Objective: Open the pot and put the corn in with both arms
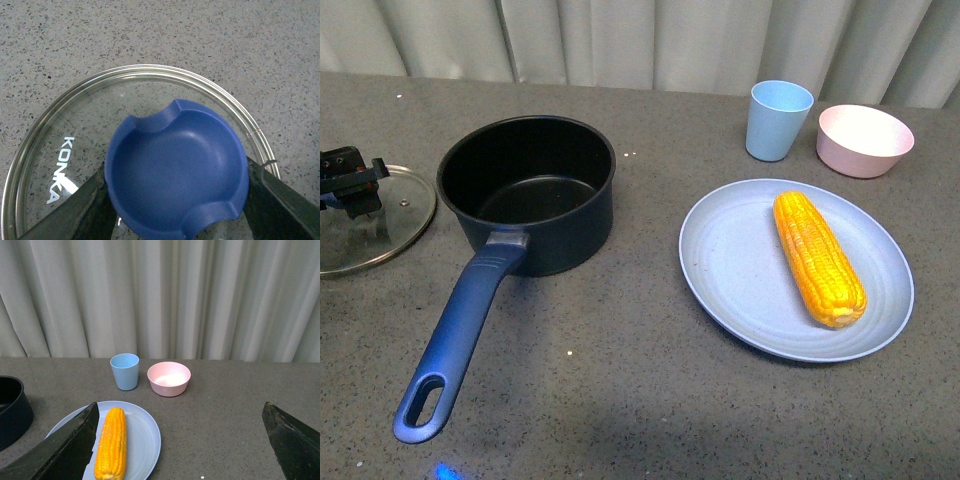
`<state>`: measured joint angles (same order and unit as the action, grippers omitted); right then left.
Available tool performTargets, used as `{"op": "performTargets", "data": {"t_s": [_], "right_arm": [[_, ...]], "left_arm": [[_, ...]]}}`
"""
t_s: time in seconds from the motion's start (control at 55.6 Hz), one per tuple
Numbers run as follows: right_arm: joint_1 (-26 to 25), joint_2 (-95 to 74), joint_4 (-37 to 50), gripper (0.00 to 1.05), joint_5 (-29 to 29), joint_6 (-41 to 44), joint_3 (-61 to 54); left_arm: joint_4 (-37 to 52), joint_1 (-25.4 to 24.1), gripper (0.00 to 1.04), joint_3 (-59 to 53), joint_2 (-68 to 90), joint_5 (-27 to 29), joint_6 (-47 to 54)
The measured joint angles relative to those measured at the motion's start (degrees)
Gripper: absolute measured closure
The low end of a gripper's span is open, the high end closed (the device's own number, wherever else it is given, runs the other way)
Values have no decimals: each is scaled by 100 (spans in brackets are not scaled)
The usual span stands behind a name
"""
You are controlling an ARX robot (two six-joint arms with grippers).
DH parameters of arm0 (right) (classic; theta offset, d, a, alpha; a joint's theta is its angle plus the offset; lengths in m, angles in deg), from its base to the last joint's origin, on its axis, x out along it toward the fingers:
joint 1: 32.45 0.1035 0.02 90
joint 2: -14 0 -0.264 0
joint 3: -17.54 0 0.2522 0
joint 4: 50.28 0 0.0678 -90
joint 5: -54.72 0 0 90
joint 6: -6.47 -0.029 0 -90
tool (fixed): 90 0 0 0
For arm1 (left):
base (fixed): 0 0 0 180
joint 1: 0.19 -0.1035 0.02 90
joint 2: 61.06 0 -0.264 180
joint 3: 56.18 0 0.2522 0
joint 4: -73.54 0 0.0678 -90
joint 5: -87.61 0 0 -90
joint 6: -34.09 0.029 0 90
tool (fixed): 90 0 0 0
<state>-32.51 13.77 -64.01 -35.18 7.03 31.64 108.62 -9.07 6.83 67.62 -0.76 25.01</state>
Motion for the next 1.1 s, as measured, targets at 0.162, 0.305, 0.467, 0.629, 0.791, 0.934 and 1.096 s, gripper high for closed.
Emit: {"op": "performTargets", "data": {"t_s": [0.162, 0.305, 0.467, 0.629, 0.791, 0.934, 1.096], "right_arm": [[0, 0, 0, 9, 0, 0, 0], [0, 0, 0, 9, 0, 0, 0], [0, 0, 0, 9, 0, 0, 0], [0, 0, 0, 9, 0, 0, 0], [0, 0, 0, 9, 0, 0, 0], [0, 0, 0, 9, 0, 0, 0], [0, 0, 0, 9, -2, 0, 0]], "left_arm": [[-74, 2, 6, -186, -337, 28, -87], [28, 59, 7, -767, -1349, 173, -133], [101, 101, 7, -1558, -2500, 308, -197], [55, 157, 7, -2081, -3174, 409, -262], [92, 175, 7, -2249, -3423, 374, -227], [2455, 162, 31, -2990, -3143, -802, 492], [2677, 291, 57, -3504, -3845, -737, 750]]}}
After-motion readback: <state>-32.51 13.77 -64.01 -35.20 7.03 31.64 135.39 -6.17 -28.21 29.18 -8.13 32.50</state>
